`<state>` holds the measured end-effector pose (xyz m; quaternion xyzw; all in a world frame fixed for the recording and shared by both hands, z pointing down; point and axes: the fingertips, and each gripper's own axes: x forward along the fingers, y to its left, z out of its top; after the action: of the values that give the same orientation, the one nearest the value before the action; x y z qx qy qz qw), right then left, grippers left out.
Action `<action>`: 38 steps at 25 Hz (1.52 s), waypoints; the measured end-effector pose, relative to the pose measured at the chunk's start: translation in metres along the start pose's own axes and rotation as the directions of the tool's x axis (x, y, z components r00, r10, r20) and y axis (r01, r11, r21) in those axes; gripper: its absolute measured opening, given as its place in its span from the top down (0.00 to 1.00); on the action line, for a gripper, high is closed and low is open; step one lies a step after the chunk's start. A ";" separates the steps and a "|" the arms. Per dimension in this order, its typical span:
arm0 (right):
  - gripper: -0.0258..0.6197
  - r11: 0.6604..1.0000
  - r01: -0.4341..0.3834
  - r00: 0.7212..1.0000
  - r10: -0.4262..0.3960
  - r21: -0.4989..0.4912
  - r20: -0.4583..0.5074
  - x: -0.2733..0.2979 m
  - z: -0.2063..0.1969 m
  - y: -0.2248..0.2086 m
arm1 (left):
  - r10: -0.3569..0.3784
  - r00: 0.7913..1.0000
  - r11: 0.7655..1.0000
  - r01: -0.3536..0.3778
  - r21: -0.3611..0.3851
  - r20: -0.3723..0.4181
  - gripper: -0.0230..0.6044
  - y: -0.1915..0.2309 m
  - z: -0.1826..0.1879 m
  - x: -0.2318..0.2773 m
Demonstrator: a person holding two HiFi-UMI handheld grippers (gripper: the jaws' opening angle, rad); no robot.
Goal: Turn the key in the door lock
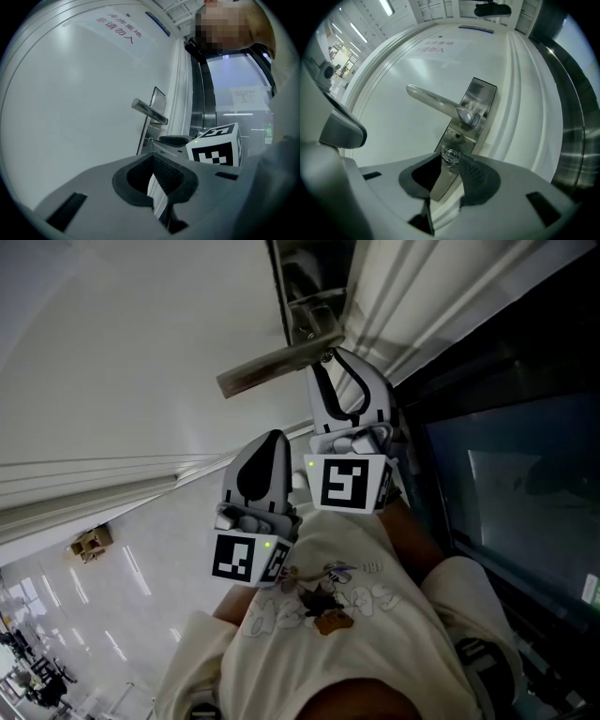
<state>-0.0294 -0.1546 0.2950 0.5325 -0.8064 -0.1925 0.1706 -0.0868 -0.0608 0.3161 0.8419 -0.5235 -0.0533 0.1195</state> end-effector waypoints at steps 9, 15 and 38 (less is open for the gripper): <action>0.78 0.991 0.017 1.000 -0.018 -0.135 -0.007 0.000 -0.003 0.003 | 0.004 1.000 1.000 -0.004 -0.005 0.004 0.96 0.001 0.000 0.004; 0.78 0.964 -0.080 0.996 0.069 0.254 0.054 0.000 0.001 -0.004 | 0.015 1.000 1.000 -0.015 -0.002 0.010 0.96 0.002 0.004 0.005; 0.78 0.494 -0.255 0.967 0.136 0.832 0.215 0.001 -0.008 -0.011 | 0.002 1.000 1.000 -0.002 -0.007 -0.001 0.96 -0.001 0.003 0.013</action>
<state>-0.0173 -0.1610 0.2961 0.4397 -0.8601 0.2165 -0.1411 -0.0807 -0.0721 0.3129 0.8411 -0.5240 -0.0546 0.1226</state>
